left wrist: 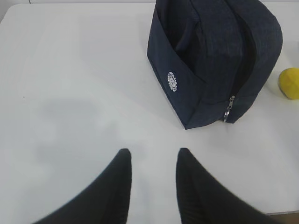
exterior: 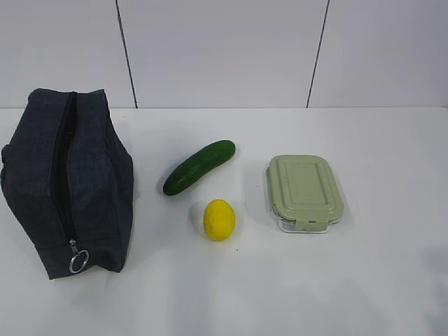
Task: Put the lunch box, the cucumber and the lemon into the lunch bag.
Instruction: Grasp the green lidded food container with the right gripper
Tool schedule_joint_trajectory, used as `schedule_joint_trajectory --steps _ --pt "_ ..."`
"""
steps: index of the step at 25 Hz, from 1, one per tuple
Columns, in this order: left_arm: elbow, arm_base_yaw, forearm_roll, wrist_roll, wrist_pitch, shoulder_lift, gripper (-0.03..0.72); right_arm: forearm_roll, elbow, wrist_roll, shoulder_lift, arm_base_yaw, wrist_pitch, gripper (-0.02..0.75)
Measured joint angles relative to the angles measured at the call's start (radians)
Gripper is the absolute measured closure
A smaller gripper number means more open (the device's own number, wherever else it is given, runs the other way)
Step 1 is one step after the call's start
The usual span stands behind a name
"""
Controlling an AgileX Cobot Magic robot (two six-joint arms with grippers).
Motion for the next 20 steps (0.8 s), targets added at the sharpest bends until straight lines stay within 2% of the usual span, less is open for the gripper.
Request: schedule_joint_trajectory --steps 9,13,20 --pt "0.0 0.0 0.0 0.0 0.0 0.0 0.453 0.0 0.0 0.0 0.0 0.0 0.0 0.194" --pt "0.0 0.0 0.0 0.0 0.0 0.0 0.453 0.0 -0.002 0.067 0.0 0.0 0.015 0.193" --pt "0.0 0.0 0.0 0.0 0.0 0.0 0.453 0.01 -0.071 0.141 0.204 0.0 0.051 0.193"
